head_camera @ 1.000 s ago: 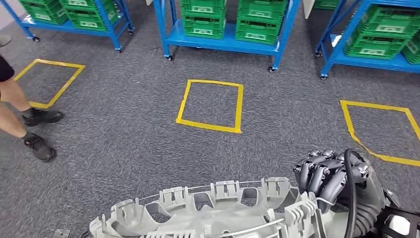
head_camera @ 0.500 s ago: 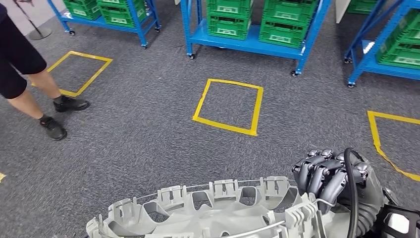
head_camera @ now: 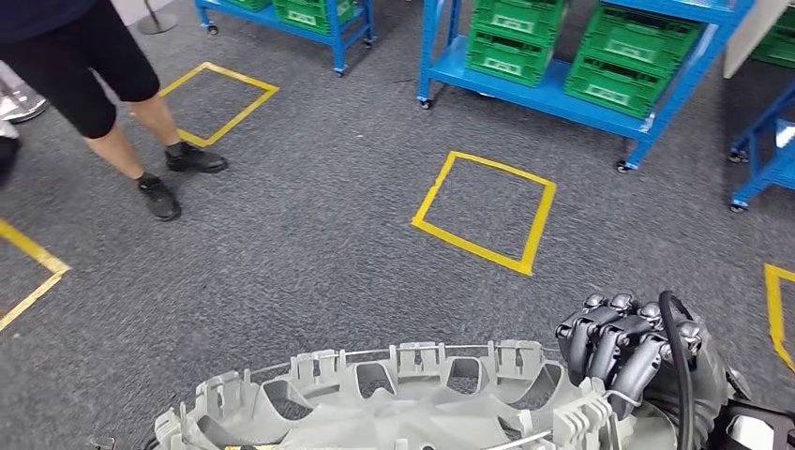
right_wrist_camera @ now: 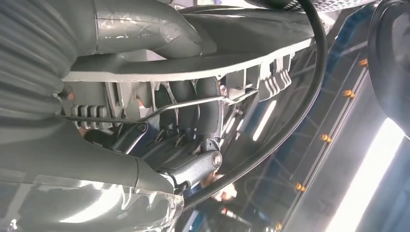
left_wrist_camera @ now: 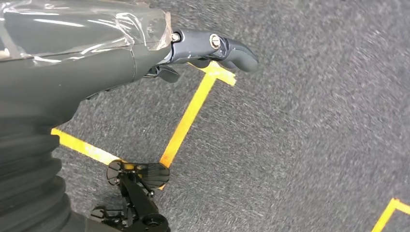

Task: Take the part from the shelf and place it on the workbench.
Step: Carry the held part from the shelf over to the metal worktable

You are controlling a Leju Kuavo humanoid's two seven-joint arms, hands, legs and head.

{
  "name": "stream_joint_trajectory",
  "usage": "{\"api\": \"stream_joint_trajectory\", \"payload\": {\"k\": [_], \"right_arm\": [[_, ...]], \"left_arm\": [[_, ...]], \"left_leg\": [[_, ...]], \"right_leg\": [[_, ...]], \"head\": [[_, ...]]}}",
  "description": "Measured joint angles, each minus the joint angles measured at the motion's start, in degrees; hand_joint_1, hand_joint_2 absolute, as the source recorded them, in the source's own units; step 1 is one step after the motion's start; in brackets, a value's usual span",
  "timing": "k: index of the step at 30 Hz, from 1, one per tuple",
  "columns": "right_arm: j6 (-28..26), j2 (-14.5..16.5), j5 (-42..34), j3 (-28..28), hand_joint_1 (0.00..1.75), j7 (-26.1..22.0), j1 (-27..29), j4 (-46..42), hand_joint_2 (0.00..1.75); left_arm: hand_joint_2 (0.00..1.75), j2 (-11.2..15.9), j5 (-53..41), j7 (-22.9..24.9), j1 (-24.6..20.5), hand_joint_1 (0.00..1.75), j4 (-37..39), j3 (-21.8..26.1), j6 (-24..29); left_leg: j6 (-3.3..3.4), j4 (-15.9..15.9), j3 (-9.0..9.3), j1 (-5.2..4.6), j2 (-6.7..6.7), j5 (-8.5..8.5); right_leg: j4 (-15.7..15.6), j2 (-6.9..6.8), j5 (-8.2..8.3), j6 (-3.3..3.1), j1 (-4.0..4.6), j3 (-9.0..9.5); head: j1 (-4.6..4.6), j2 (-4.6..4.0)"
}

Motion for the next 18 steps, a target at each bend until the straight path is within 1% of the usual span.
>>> {"api": "stream_joint_trajectory", "payload": {"k": [1,2,3,4,5,6,7,8,9,10,11,12,13,14,15,16,17,18], "right_arm": [[0.02,0.00,0.01,0.00,1.75,0.00,0.12,0.01,1.75],[0.04,-0.01,0.01,-0.01,1.75,-0.01,0.17,0.01,1.75],[0.08,-0.01,0.02,-0.01,1.75,-0.04,0.18,0.01,1.75],[0.13,0.01,0.05,0.00,1.75,-0.08,0.20,0.01,1.75],[0.20,0.02,0.09,0.01,1.75,-0.16,0.20,0.02,1.75],[0.27,0.02,0.14,0.01,1.75,-0.26,0.20,0.02,1.75],[0.32,0.03,0.21,0.02,1.75,-0.37,0.18,0.03,1.75],[0.36,0.03,0.26,0.02,1.75,-0.50,0.15,0.03,1.75],[0.38,0.02,0.30,0.02,1.75,-0.66,0.09,0.03,1.75],[0.41,0.02,0.30,0.02,1.75,-0.91,0.05,0.04,1.75],[0.47,0.01,0.26,0.02,1.75,-1.21,0.03,0.04,1.75],[0.56,-0.02,0.16,0.02,1.75,-1.55,0.00,0.07,1.75],[0.68,-0.04,0.05,0.02,1.75,-1.88,0.00,0.11,1.75],[0.81,-0.06,-0.09,0.03,1.75,-2.10,-0.02,0.19,1.75],[0.97,-0.07,-0.23,0.06,1.75,-2.24,-0.07,0.31,1.75],[1.10,-0.06,-0.39,0.10,1.75,-2.29,-0.18,0.44,1.75],[1.19,-0.05,-0.52,0.15,1.75,-2.29,-0.37,0.55,1.75],[1.24,-0.04,-0.62,0.20,1.75,-2.29,-0.65,0.64,1.75]], "left_arm": [[1.75,-0.03,0.01,0.04,0.06,0.00,0.01,-0.11,0.02],[1.75,-0.05,0.07,0.11,0.13,0.00,0.01,-0.22,0.03],[1.75,-0.05,0.25,0.27,0.20,0.00,0.01,-0.37,0.03],[1.75,-0.04,0.54,0.51,0.32,0.00,-0.01,-0.61,0.03],[1.75,-0.02,0.90,0.77,0.54,0.00,-0.09,-0.96,0.01],[1.75,0.00,1.28,0.98,0.83,0.00,-0.23,-1.36,-0.08],[1.75,0.01,1.56,1.13,1.19,0.00,-0.39,-1.72,-0.27],[1.75,0.04,1.73,1.21,1.50,0.00,-0.61,-1.96,-0.61],[1.75,0.04,1.84,1.28,1.73,0.00,-0.82,-2.06,-1.17],[1.75,0.07,1.93,1.33,1.82,0.00,-1.06,-2.08,-1.85],[1.75,0.11,2.12,1.34,1.72,0.00,-1.30,-2.07,-2.72],[1.75,0.14,2.45,1.30,1.56,0.00,-1.46,-2.02,-3.74],[1.75,0.20,2.91,1.22,1.31,0.00,-1.56,-1.90,-4.89],[1.75,0.24,3.44,1.14,1.11,0.00,-1.59,-1.68,-6.15],[1.75,0.25,3.98,1.06,0.99,0.00,-1.59,-1.37,-7.62],[1.75,0.24,4.45,1.01,0.91,0.00,-1.59,-0.98,-9.15],[1.75,0.22,4.82,1.01,0.85,0.00,-1.59,-0.52,-10.60],[1.75,0.23,5.09,1.02,0.78,0.00,-1.59,-0.03,-11.95]], "left_leg": [[-0.01,0.14,-0.02,-0.03,-0.88,0.00],[-0.07,0.34,-0.03,-0.01,-1.77,-0.05],[-0.23,0.66,-0.14,0.03,-2.61,-0.15],[-0.47,1.09,-0.36,-0.04,-3.39,-0.31],[-0.74,1.48,-0.67,-0.10,-4.03,-0.47],[-1.03,1.76,-1.01,-0.14,-4.57,-0.55],[-1.30,1.88,-1.31,-0.14,-5.05,-0.53],[-1.51,1.92,-1.51,-0.01,-5.49,-0.48],[-1.79,2.19,-1.79,0.01,-5.17,-0.60],[-2.11,3.21,-2.36,0.01,-4.01,-1.22],[-2.45,5.42,-3.44,0.02,-2.29,-2.48],[-2.83,8.75,-5.09,0.08,-0.28,-4.21],[-3.14,12.86,-7.08,0.26,1.14,-6.07],[-3.36,16.59,-8.95,0.47,1.86,-7.44],[-3.47,18.74,-10.10,0.65,2.15,-7.88],[-3.50,18.72,-10.16,0.76,2.33,-7.29],[-3.41,16.15,-8.89,0.79,2.65,-5.72],[-3.13,11.99,-6.69,0.69,3.50,-3.75]], "right_leg": [[-0.81,0.08,0.84,0.43,-0.02,0.24],[-3.88,0.34,2.48,0.94,-0.10,1.58],[-8.21,1.33,4.35,1.38,-0.27,3.52],[-11.93,2.38,5.82,1.44,-0.31,5.17],[-14.41,3.20,6.73,1.20,-0.31,6.34],[-15.49,3.74,7.08,0.75,-0.23,6.80],[-15.48,3.41,7.13,0.23,-0.02,6.80],[-15.50,2.84,7.25,-0.13,-0.16,6.82],[-15.55,2.30,7.34,-0.41,-0.25,6.82],[-15.62,1.67,7.38,-0.67,-0.37,6.89],[-15.68,0.99,7.37,-0.90,-0.49,6.95],[-15.69,0.28,7.31,-1.07,-0.37,7.00],[-15.68,-0.46,7.22,-1.20,-0.28,7.01],[-15.68,-1.23,7.14,-1.27,-0.21,7.01],[-15.68,-2.00,7.07,-1.33,-0.15,7.03],[-15.68,-2.73,6.97,-1.37,-0.12,7.08],[-15.68,-3.42,6.87,-1.37,-0.08,7.18],[-15.69,-4.04,6.74,-1.35,-0.02,7.34]], "head": [[0.01,0.00],[0.02,0.00],[0.03,0.00],[0.05,0.00],[0.04,0.00],[0.02,0.00],[0.00,0.00],[-0.02,0.00],[-0.03,0.00],[-0.21,0.00],[-0.39,0.00],[-0.58,0.00],[-0.77,0.00],[-0.77,0.00],[-0.78,0.00],[-0.79,0.00],[-0.79,0.00],[-0.79,0.00]]}}
